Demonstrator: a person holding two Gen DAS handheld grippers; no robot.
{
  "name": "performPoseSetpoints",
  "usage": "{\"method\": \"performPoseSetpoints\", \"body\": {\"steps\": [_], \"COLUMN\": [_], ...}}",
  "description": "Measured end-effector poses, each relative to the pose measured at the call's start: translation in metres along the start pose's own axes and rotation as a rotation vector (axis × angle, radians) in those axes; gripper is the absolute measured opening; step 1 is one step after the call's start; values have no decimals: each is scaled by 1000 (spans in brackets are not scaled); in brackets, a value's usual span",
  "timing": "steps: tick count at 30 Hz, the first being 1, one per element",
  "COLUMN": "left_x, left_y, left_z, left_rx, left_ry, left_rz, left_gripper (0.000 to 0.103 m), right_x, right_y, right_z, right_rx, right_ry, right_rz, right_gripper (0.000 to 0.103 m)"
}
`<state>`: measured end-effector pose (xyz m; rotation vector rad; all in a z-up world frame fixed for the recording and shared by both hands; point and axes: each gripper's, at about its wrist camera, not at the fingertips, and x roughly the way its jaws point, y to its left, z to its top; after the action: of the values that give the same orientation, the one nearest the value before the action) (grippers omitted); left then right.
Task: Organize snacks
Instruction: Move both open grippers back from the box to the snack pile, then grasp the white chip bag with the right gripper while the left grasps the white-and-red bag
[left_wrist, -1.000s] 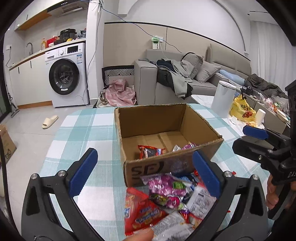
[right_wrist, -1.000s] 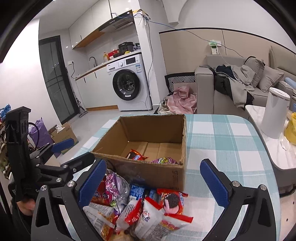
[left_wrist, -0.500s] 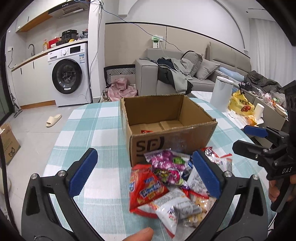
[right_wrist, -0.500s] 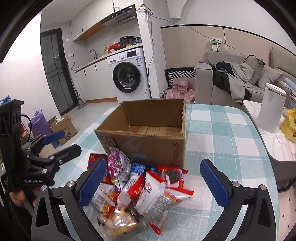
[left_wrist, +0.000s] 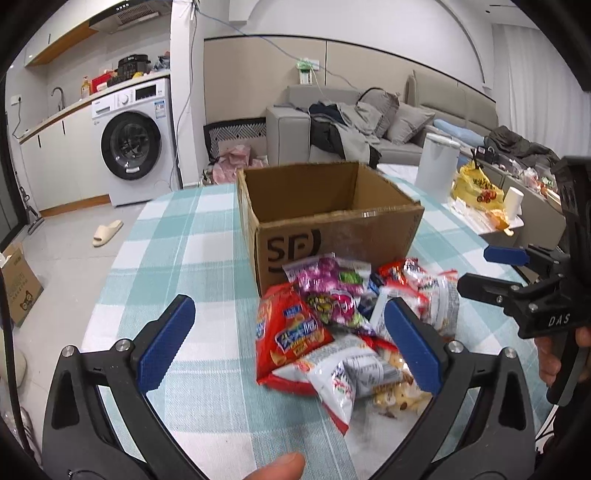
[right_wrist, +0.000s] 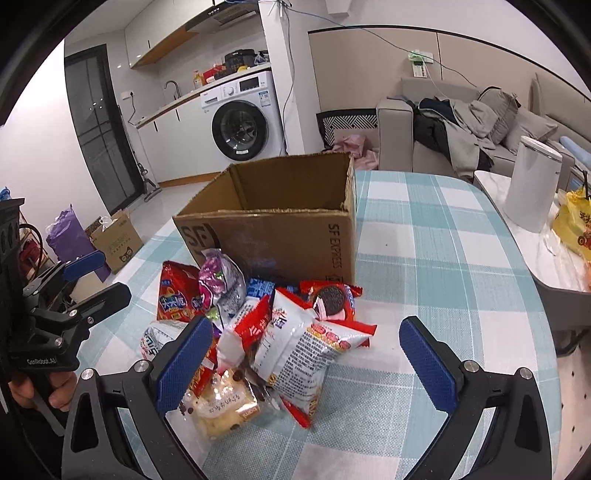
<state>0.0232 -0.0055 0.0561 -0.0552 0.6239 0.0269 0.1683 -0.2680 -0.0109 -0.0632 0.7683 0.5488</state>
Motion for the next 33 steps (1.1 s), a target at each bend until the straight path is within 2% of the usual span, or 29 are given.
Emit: {"method": "performPoseSetpoints", "body": {"steps": [11,26,33], "left_x": [29,47,56], "left_y": [0,-17,-14], "left_z": [-24,-36,-41], "left_rx": [-20,49,36], "left_ry": [114,193,223], "left_rz": [-41,-82,-82], "left_gripper": [102,102,102], "right_x": [30,45,50], "right_y": [0,-7,-13], "right_z": [-12,-18,-20], "right_rx": [-13,10,40], "right_ry": [105,134,135], "right_rz": [-36,-24,6], "right_gripper": [103,103,103]}}
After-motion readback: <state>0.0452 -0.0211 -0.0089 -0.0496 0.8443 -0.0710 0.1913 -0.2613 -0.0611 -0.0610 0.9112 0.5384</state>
